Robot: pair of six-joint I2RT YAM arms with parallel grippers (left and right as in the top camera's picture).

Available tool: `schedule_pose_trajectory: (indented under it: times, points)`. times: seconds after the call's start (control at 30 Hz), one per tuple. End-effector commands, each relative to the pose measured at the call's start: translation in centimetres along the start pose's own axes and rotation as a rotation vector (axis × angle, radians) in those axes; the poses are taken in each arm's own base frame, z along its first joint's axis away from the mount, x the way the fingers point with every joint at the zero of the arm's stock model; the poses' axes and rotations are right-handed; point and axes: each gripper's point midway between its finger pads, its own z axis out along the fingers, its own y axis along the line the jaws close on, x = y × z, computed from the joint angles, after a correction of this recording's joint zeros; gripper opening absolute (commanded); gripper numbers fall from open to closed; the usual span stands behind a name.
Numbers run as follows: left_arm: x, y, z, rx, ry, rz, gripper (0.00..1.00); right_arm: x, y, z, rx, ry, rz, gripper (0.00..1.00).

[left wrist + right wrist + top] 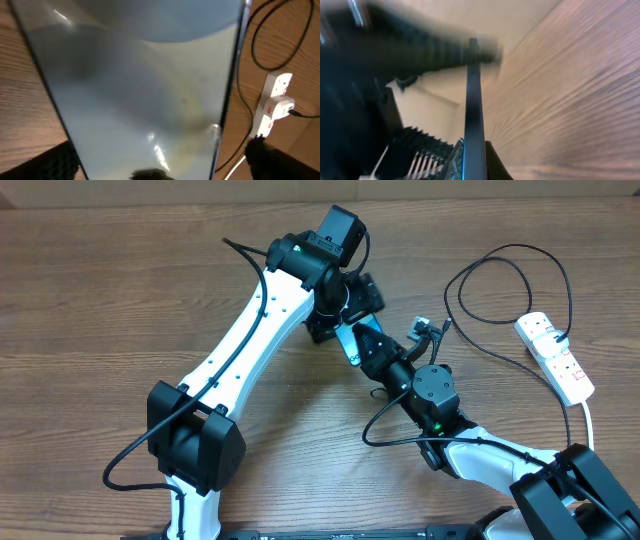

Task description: Plug charger to phone and switch on socket

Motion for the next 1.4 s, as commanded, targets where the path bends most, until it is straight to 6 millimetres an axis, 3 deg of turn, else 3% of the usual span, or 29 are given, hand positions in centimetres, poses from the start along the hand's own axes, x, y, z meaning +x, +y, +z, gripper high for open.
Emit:
schedule_pose_trajectory:
  times: [0.0,0.1,0.3,0.47,0.67,0.83,0.9,1.03,1.23,1.37]
  points:
    - [0.0,-1.2,-0.6,0.049,0.007,0.093,1.00,2.0,2.2,0.3,-0.081,0.109,-0.024,0.04]
    - [-1.0,-0.7,-0.9,0.049,-0.006,0.139,1.00,2.2,1.7,0.3,-0.060,0.119,-0.002,0.04]
    - [-4.4,1.5,-2.6,0.052,-0.047,0.127,1.00,2.1,1.2,0.3,-0.024,0.127,0.309,0.04]
    - [-6.9,4.1,-5.4,0.051,-0.091,0.068,1.00,3.6,0.6,-0.1,0.019,0.240,0.541,0.04]
    - [-8.0,5.5,-9.2,0.080,-0.154,0.031,1.00,5.6,2.3,-0.9,-0.003,0.404,0.712,0.04]
    - [-6.6,5.8,-11.4,0.084,-0.160,0.030,1.00,5.3,4.3,-1.2,-0.040,0.451,0.923,0.04]
    - [-5.6,6.4,-12.0,0.067,-0.142,0.021,1.00,4.9,5.3,-1.3,-0.082,0.455,0.932,0.04]
    - [-4.2,7.5,-12.0,0.024,-0.088,0.000,1.00,5.4,5.9,-1.7,-0.057,0.516,1.075,0.04]
    - [-0.1,6.8,-12.1,0.095,0.117,-0.041,1.00,4.7,5.1,-1.5,-0.038,0.488,1.096,0.04]
    - [2.2,6.3,-12.3,0.126,0.223,-0.067,1.00,3.7,3.0,-1.0,0.020,0.405,1.127,0.04]
